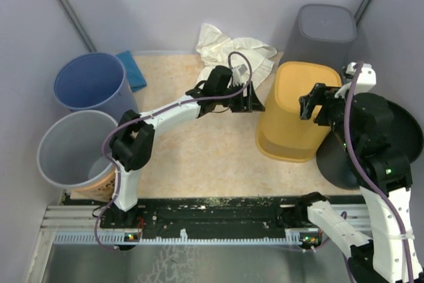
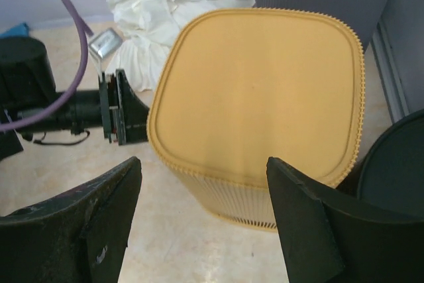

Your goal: Turn the large container upside down

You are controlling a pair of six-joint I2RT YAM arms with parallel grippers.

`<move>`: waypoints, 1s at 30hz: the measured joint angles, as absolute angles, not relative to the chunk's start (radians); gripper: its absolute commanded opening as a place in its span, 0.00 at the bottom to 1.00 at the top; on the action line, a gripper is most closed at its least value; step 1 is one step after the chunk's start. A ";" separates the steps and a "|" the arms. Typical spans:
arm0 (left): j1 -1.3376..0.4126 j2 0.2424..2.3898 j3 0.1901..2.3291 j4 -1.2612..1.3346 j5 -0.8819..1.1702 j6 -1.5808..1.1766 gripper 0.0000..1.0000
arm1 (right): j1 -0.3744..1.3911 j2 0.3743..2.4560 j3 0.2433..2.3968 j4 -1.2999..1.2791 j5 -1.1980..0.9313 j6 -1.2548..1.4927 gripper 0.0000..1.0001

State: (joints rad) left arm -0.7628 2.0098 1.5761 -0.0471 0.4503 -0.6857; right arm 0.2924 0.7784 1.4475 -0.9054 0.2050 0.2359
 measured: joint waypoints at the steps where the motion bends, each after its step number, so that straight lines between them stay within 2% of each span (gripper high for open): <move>1: -0.760 2.027 1.607 -0.052 0.445 -0.685 0.77 | 0.292 0.786 1.448 -0.920 0.195 0.226 0.76; 8: -0.723 1.914 1.571 -0.090 0.373 -0.627 0.81 | 0.292 0.811 1.454 -0.991 0.009 0.133 0.77; 13: -0.675 1.705 1.454 -0.171 0.290 -0.566 0.83 | 0.292 0.862 1.452 -0.994 -0.195 0.094 0.82; 18: -0.660 1.494 1.428 -0.266 0.176 -0.496 0.86 | 0.314 0.963 1.408 -0.965 -0.373 0.082 0.83; 23: -0.663 1.295 1.422 -0.320 0.094 -0.450 0.87 | 0.422 1.086 1.380 -0.911 -0.313 0.095 0.84; 30: -0.663 1.227 1.418 -0.371 0.031 -0.423 0.87 | 0.437 1.176 1.369 -0.838 0.043 0.120 0.86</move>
